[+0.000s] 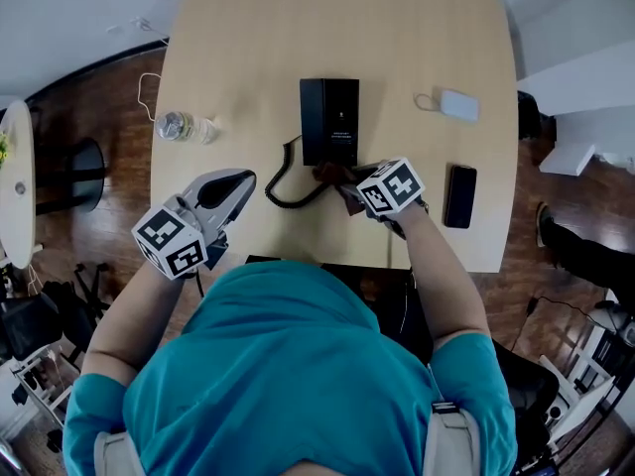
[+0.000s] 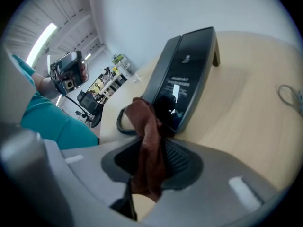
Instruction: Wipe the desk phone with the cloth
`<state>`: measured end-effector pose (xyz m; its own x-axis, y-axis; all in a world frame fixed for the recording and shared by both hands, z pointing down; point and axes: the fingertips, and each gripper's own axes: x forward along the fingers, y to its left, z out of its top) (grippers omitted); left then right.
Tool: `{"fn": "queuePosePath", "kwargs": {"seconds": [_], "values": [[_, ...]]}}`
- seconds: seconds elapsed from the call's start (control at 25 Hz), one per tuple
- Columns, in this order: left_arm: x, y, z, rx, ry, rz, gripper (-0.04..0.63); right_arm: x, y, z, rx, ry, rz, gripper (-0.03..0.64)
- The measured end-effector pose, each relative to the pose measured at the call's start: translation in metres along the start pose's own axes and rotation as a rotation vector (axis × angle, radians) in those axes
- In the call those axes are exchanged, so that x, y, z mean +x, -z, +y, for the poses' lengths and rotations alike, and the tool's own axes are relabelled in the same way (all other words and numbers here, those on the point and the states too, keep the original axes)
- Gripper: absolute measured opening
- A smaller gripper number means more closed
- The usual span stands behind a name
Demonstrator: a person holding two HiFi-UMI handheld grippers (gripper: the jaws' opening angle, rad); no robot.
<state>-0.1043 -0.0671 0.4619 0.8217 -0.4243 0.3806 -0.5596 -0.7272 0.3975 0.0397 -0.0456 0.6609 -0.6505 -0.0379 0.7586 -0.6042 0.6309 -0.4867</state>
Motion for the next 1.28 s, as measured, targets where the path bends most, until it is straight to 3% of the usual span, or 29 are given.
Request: {"fn": "queuePosePath", "kwargs": {"seconds": [0.24, 0.52, 0.84, 1.12, 1.28], "values": [[-0.004, -0.005, 0.001, 0.007, -0.004, -0.002, 0.005, -0.037, 0.015, -0.042, 0.033, 0.135, 0.012, 0.115], [-0.002, -0.022, -0.013, 0.015, -0.037, -0.036, 0.005, -0.112, 0.005, -0.059, 0.023, 0.207, -0.118, 0.112], [-0.02, -0.034, -0.06, -0.014, -0.114, -0.163, 0.005, -0.189, -0.026, 0.021, -0.056, -0.051, -0.471, 0.112], [-0.074, -0.024, -0.087, -0.008, -0.064, -0.249, 0.005, -0.204, -0.024, 0.116, -0.087, -0.097, -0.594, 0.112], [-0.124, -0.007, -0.094, 0.027, 0.013, -0.28, 0.005, -0.192, -0.013, 0.184, -0.081, -0.056, -0.655, 0.112]]}}
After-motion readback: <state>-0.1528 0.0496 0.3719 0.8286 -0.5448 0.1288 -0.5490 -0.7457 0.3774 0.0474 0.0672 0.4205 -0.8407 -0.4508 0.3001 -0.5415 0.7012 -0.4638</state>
